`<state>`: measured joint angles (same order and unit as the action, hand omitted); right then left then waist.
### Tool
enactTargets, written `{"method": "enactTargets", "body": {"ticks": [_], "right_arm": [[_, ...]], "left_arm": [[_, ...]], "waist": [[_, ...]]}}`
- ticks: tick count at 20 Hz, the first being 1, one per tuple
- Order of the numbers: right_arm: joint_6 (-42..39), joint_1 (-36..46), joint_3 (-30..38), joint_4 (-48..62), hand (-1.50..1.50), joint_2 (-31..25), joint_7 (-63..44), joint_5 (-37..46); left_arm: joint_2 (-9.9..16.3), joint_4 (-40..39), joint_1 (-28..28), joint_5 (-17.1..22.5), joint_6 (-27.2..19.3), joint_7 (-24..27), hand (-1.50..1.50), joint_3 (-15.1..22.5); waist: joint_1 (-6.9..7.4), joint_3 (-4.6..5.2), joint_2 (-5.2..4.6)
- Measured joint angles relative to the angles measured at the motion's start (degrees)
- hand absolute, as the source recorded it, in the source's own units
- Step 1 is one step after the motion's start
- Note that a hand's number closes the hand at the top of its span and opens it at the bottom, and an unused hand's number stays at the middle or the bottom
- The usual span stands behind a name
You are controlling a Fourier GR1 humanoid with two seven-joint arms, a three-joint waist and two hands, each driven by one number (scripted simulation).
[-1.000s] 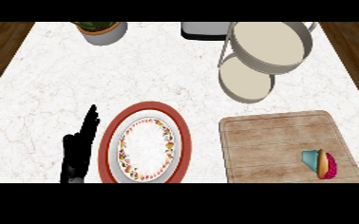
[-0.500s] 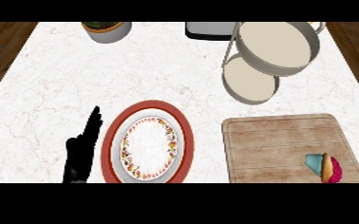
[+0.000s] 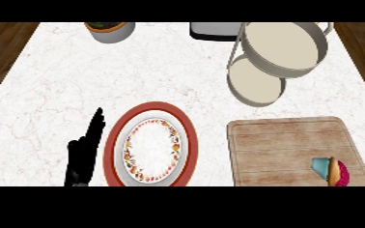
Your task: Pick the lemon from the cutting board and place it in the tiered basket
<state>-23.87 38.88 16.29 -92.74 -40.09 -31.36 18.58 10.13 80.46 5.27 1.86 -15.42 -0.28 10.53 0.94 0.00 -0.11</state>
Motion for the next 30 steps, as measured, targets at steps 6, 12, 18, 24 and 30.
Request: {"method": "enactTargets", "body": {"ticks": [6, 12, 18, 24, 30], "right_arm": [[3.43, 3.14, -6.25, 8.11, 1.5, 3.87, 5.41, 5.36], [7.19, 5.07, -10.13, 14.81, 1.5, 7.66, 8.31, 10.75], [13.13, 7.77, -11.85, 25.24, 1.5, 12.18, 11.53, 15.34], [15.44, 9.44, -6.93, 31.61, -1.5, 17.53, 12.77, 9.8], [17.63, 11.23, -0.7, 35.28, -1.5, 20.92, 15.4, 2.75]], "left_arm": [[-0.48, -1.18, -1.71, -0.12, 0.75, -0.54, 0.0, -1.06], [-1.23, -1.61, -1.82, -0.98, 0.69, -0.58, 0.0, -1.72], [-1.66, -0.6, -1.05, -1.84, 0.63, -0.76, 0.0, -1.85], [-2.08, -1.43, -1.84, -1.78, 1.19, -0.73, 0.0, -2.14], [-2.42, -1.98, -2.43, -2.0, 1.13, -0.73, 0.0, -2.5]], "waist": [[-0.08, -0.02, -0.02], [-0.23, -0.02, 0.02], [-0.07, -0.03, 0.0], [-0.1, 0.2, 0.27], [-0.16, 0.28, 0.42]]}}
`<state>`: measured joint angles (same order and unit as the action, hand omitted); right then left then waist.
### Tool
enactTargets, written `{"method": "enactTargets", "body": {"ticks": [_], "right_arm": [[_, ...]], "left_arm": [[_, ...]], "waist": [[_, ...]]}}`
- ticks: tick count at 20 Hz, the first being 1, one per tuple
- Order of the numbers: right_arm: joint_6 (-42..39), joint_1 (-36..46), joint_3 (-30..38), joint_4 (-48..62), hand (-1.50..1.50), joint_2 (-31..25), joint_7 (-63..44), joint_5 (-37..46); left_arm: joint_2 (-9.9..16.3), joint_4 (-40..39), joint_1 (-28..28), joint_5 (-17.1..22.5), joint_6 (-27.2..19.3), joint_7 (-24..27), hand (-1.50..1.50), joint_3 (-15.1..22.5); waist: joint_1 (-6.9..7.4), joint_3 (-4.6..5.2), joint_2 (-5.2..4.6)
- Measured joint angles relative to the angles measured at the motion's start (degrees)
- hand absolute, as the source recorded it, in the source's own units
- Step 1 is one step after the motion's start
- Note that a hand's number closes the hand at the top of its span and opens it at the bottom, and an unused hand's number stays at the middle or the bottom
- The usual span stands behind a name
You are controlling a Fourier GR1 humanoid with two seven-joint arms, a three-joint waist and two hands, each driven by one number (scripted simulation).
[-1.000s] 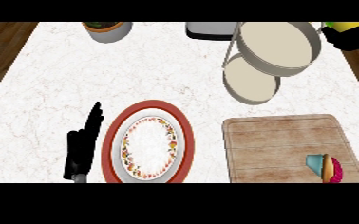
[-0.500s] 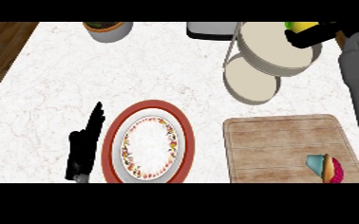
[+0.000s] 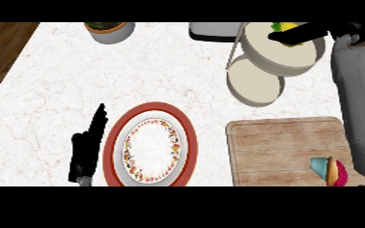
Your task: Pick the lemon from the cutting board and place it in the tiered basket
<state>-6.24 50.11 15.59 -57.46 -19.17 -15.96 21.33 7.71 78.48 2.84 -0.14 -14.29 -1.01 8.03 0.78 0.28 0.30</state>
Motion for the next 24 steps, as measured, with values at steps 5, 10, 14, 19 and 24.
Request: {"method": "enactTargets", "body": {"ticks": [5, 10, 14, 19, 24], "right_arm": [[2.57, 0.46, 4.9, -0.17, -1.5, 0.9, 2.03, -5.2], [9.23, 0.69, 10.24, -1.08, -1.5, -3.06, 2.11, -5.82], [9.41, -1.76, 15.76, -0.9, -1.5, -9.91, 1.17, -7.8], [4.31, -6.84, 23.5, 1.14, -1.5, -19.01, 1.45, -13.27], [-5.91, -13.33, 31.61, 8.09, -1.5, -30.33, 5.37, -19.2]], "left_arm": [[0.04, 1.61, 1.17, -0.56, -0.23, -0.59, 0.0, 0.22], [0.68, 0.83, 1.17, -0.16, 0.42, 0.16, 0.0, -0.87], [0.25, 0.9, 1.73, -0.24, 0.25, 0.81, 0.0, -0.87], [0.33, 1.13, 1.44, -0.15, 0.45, -0.15, 0.0, -1.21], [0.49, 2.0, 2.35, -0.18, 0.76, -0.23, 0.0, -1.23]], "waist": [[-0.16, -0.14, -0.12], [-0.51, -0.25, -0.24], [-0.99, -0.32, -0.21], [-1.41, -0.33, -0.21], [-1.41, -0.38, -0.32]]}}
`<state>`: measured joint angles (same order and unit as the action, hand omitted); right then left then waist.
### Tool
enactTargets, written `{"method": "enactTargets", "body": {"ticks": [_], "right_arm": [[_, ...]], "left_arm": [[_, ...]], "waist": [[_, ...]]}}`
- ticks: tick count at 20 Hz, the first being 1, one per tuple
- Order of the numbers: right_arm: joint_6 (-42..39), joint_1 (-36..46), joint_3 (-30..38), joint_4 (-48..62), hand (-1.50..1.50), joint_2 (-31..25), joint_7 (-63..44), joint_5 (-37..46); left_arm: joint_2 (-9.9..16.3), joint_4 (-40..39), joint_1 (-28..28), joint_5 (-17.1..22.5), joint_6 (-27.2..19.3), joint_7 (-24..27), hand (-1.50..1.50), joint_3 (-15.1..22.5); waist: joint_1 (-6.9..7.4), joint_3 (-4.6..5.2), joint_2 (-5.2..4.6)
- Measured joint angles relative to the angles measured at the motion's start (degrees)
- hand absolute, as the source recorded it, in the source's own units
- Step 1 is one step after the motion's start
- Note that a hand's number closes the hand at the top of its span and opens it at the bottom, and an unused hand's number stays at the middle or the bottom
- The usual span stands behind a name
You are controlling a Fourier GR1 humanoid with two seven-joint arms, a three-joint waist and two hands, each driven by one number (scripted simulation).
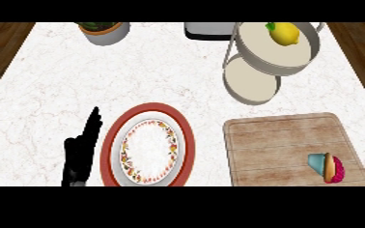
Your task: Pick the lemon from the cutting board and place it in the tiered basket
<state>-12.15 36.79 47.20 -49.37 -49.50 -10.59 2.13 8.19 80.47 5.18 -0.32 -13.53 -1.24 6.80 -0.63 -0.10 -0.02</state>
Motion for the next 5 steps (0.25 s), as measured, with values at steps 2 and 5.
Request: {"method": "enactTargets", "body": {"ticks": [2, 5], "right_arm": [[-4.18, -2.58, 2.37, 4.06, -1.5, -3.92, 2.61, -1.62], [-10.85, -6.67, 5.53, 9.94, -1.5, -9.26, 6.85, -3.8]], "left_arm": [[-0.22, -0.37, -0.68, 0.01, -0.01, -0.12, 0.0, -0.16], [-0.31, 0.16, -0.54, -0.23, -0.12, -0.6, 0.0, -0.04]], "waist": [[0.09, -0.02, -0.07], [0.23, -0.06, -0.13]]}}
